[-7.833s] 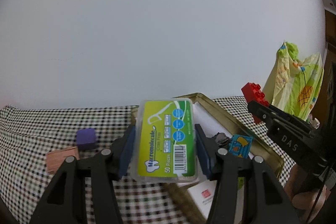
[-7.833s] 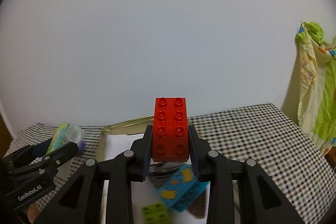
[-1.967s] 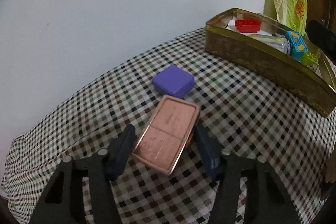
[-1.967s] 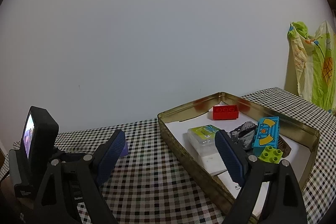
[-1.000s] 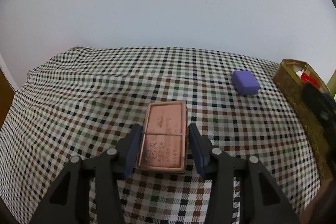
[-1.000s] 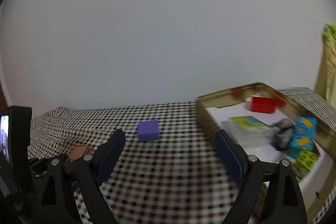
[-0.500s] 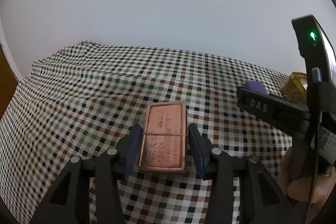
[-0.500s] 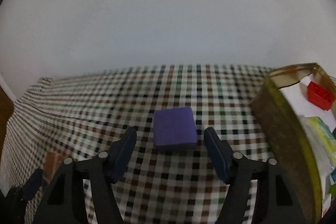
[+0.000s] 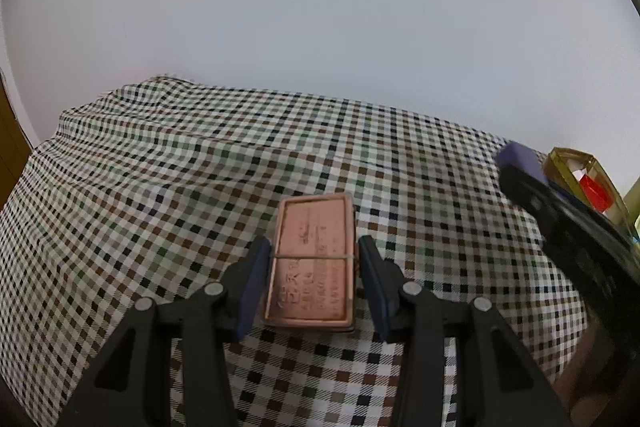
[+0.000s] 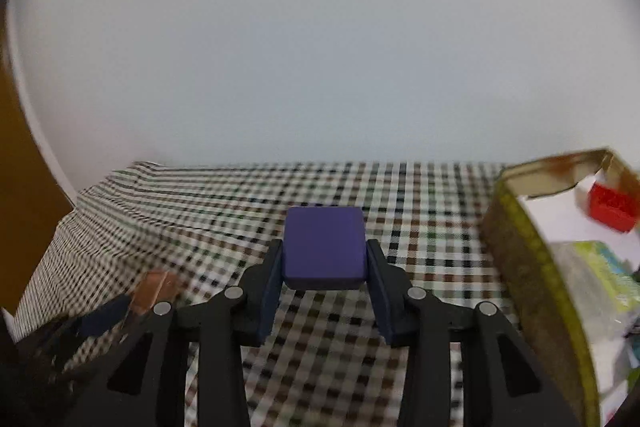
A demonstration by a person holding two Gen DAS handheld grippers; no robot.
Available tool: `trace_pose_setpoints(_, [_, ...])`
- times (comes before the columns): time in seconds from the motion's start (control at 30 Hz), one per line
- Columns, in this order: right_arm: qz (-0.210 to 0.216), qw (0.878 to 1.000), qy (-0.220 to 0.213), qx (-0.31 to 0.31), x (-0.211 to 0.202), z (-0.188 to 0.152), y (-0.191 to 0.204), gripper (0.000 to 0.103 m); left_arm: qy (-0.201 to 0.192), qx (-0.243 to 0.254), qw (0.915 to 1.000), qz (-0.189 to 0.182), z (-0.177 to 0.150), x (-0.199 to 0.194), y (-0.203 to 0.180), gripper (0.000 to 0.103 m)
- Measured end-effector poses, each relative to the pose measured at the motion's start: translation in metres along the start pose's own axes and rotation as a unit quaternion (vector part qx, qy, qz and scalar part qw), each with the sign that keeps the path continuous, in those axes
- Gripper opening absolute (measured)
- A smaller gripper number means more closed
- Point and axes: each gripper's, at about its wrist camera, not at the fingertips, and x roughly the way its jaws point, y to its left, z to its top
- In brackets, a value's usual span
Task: Organize rigid objects
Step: 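Grasp the purple block with the right gripper while the left holds the copper case, then carry the copper case and purple block over the gold tin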
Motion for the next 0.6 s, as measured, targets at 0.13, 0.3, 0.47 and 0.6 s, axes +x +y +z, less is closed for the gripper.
trace_pose_setpoints(0.13, [0.007,1.000,-0.018,-0.002,-0.017,-0.006,-0.008,0.043,-0.016,0.007,0.9998,0.010,-0.004,-0.009,-0.006,0.045])
trace_pose_setpoints(0.3, [-0.008,1.000,-0.028,-0.007,-0.039,-0.017,-0.019,0.043,-0.032,0.019,0.9992,0.014,-0.007,-0.017,-0.014,0.044])
trace_pose_setpoints(0.47, [-0.022,0.999,-0.036,-0.016,-0.053,-0.029,-0.022,0.043,-0.046,0.029,0.9983,0.022,-0.010,-0.025,-0.021,0.044])
trace_pose_setpoints(0.6, [-0.026,0.998,-0.044,-0.021,-0.065,-0.034,-0.025,0.043,-0.055,0.027,0.9976,0.032,-0.012,-0.030,-0.024,0.044])
